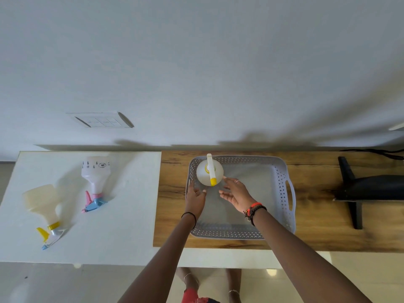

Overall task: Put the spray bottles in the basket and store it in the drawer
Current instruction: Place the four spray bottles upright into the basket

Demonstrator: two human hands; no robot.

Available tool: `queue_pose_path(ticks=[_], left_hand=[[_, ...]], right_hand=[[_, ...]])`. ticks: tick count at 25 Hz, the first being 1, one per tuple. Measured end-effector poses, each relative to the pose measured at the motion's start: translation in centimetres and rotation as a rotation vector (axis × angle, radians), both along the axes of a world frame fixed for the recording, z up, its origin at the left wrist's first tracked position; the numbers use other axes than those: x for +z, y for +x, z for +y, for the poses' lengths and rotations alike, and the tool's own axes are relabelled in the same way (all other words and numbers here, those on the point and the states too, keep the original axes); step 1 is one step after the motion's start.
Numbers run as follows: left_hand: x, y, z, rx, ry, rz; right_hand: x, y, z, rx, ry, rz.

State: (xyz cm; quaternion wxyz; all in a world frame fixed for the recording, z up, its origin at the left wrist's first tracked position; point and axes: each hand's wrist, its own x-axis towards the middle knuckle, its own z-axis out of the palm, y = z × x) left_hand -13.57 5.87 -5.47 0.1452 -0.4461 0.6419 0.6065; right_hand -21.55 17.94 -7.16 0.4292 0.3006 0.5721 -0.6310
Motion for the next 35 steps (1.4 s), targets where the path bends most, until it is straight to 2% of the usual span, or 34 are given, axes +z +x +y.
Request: queue_pose_path(ticks=[10, 16, 25, 35], left_hand=[[4.0, 5.1, 1.2, 0.252, -0.080, 0.125], [4.4, 10.3, -1.9, 0.332, -0.206, 0.067], [3.8, 14.9, -13.0, 0.413, -0.232, 0.041], [1.2, 14.4, -28.3, 0.364, -0.278, -0.034]], right_hand=[[2.5, 6.2, 0.7, 0.253, 0.075, -0.022], [4.2, 8.5, -2.6, 0.280, 0.037, -0.001], [4.1, 10.9, -12.5, 0.278, 0.048, 0.021], [2.4, 10.6, -28.7, 0.306, 0.015, 0.025]])
